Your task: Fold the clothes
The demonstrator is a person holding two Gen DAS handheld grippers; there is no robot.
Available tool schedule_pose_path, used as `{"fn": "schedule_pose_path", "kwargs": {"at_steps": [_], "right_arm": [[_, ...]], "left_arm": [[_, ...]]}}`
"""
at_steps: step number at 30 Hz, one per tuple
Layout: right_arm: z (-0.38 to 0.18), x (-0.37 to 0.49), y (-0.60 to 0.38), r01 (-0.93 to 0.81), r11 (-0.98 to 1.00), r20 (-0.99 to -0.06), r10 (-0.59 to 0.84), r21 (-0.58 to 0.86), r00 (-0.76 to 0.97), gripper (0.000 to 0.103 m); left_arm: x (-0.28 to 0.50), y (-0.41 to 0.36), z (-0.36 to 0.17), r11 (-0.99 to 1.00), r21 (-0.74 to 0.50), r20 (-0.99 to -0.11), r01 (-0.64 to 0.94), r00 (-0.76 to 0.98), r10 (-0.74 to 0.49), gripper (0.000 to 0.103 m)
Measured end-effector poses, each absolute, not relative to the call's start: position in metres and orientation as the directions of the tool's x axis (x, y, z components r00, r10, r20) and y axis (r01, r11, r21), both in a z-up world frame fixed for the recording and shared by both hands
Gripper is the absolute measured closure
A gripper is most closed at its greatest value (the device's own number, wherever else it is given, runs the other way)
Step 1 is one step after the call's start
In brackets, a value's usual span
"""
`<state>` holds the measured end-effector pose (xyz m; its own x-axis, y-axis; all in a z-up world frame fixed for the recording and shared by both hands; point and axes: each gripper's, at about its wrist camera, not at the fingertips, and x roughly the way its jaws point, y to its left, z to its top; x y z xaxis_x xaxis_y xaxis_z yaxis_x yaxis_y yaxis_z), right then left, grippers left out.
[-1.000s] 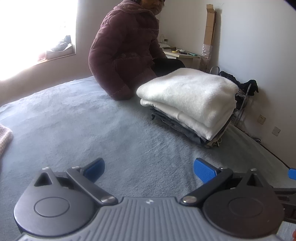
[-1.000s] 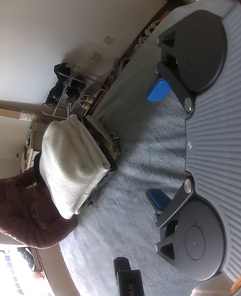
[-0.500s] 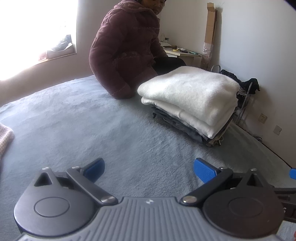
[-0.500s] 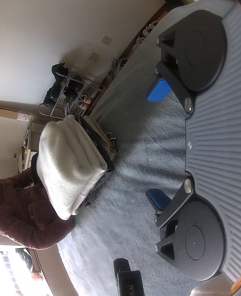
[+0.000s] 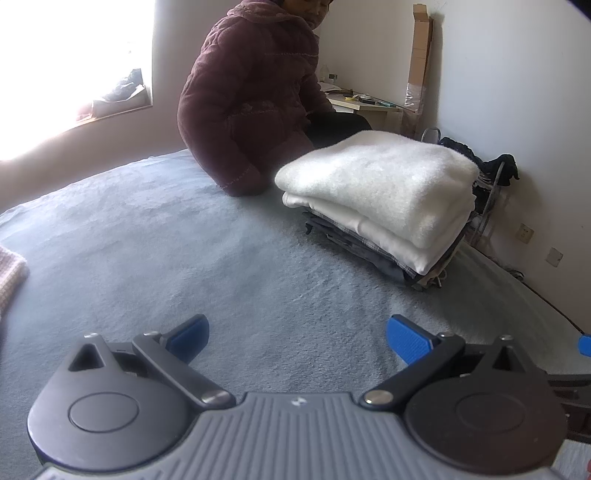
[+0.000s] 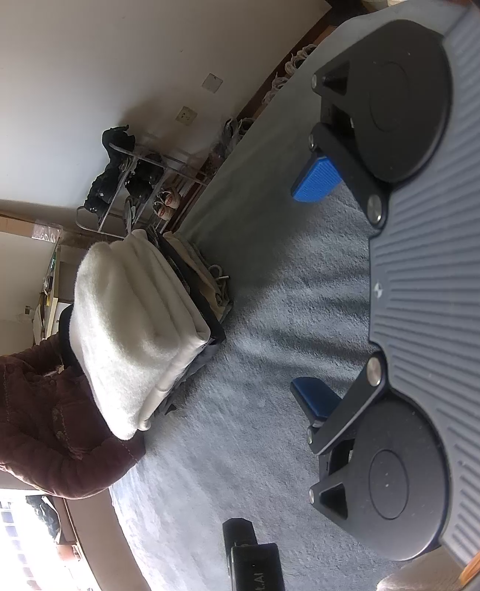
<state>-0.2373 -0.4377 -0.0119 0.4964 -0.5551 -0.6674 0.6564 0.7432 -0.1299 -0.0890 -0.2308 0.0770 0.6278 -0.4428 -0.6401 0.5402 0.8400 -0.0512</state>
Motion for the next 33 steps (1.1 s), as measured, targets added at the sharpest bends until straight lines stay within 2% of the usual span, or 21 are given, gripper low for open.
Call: {"fn": "schedule_pose_path", "kwargs": {"at_steps": [33], "right_arm": [[-0.0158, -0.2375, -0.4391, 0.656, 0.746, -0.688, -0.536, -0.116, 0.489, 0.001]], "left_arm": [[-0.0904, -0.2323, 0.0752, 0.84, -0.045, -0.648, 0.541, 0.624, -0.436, 0.0]]}}
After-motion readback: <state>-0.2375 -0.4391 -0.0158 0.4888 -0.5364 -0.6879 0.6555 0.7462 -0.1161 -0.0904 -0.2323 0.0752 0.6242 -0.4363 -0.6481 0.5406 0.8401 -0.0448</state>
